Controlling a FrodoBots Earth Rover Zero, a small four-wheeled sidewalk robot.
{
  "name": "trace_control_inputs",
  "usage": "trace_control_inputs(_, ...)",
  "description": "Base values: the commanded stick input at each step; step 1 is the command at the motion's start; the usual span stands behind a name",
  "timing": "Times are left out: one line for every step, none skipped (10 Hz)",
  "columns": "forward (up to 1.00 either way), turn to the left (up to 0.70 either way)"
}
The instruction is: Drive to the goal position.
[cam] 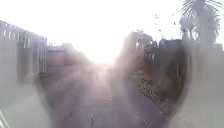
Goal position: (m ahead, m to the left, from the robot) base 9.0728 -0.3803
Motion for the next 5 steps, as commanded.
trace_control_inputs(1.00, 0.00)
trace_control_inputs(1.00, 0.00)
trace_control_inputs(1.00, 0.00)
trace_control_inputs(1.00, 0.00)
trace_control_inputs(1.00, 0.00)
